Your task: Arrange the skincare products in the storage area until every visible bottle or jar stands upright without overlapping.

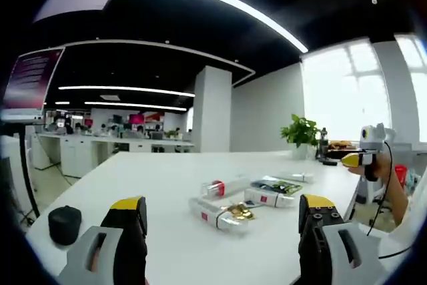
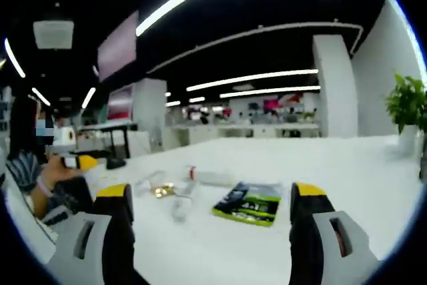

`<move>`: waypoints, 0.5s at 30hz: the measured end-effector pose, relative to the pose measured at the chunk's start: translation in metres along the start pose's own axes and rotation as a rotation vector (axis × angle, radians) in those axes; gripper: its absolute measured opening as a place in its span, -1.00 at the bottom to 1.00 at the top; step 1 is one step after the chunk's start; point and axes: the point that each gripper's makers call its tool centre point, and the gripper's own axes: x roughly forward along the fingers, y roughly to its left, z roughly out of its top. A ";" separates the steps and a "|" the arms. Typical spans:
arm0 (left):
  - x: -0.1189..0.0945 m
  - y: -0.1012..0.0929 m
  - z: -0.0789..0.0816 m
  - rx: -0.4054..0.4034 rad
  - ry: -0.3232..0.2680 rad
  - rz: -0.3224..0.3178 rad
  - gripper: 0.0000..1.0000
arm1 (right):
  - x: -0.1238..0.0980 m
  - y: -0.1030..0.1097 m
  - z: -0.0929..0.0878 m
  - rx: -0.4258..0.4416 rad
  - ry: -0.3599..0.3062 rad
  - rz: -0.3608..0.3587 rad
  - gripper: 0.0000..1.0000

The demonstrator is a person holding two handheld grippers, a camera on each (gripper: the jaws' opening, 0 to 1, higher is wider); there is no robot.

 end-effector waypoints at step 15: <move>0.000 0.002 -0.002 -0.019 0.007 0.009 0.91 | 0.002 -0.001 0.005 0.031 -0.034 0.004 0.97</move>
